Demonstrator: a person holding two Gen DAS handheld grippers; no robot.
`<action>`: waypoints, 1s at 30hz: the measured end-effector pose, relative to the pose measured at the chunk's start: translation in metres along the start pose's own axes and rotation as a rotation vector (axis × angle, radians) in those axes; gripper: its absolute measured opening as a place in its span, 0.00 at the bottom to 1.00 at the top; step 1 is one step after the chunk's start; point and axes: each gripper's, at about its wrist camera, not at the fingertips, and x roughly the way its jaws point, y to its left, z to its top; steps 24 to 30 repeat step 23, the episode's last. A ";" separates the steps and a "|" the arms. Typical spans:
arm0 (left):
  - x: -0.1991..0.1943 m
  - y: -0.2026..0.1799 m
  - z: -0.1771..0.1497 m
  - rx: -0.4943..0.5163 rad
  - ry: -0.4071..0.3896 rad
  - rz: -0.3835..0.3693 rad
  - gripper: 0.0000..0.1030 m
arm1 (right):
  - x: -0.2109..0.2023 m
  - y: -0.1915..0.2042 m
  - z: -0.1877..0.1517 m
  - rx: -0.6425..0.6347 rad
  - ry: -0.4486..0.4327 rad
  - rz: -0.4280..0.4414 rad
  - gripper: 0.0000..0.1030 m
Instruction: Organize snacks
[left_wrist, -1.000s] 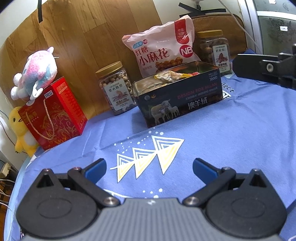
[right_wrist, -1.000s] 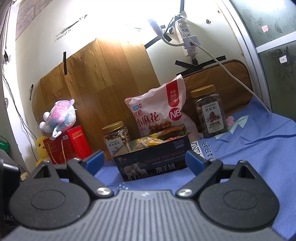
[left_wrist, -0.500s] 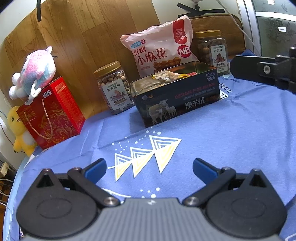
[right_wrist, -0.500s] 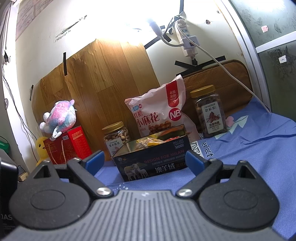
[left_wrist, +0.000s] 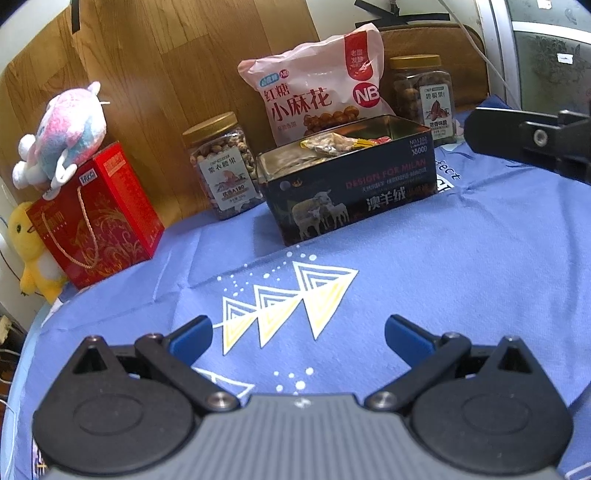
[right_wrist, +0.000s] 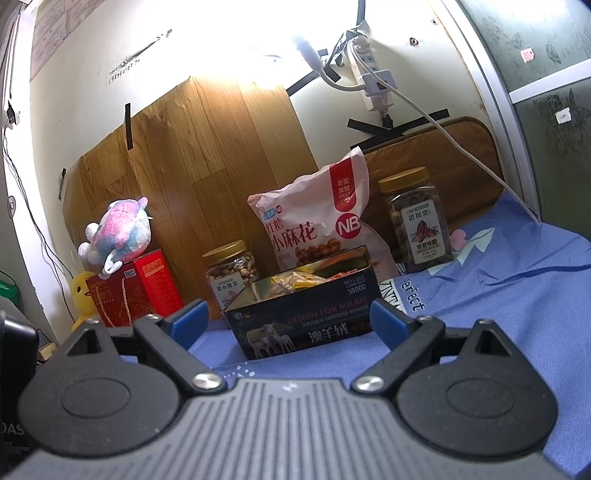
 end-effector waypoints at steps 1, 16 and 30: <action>0.001 0.001 0.000 -0.007 0.008 -0.012 1.00 | 0.000 0.000 0.000 0.000 0.001 0.001 0.93; 0.009 0.013 0.000 -0.078 0.064 -0.063 1.00 | 0.001 -0.001 -0.004 -0.001 0.012 0.001 0.93; 0.004 0.014 0.002 -0.077 0.033 -0.091 1.00 | 0.001 -0.001 -0.004 -0.001 0.012 0.001 0.93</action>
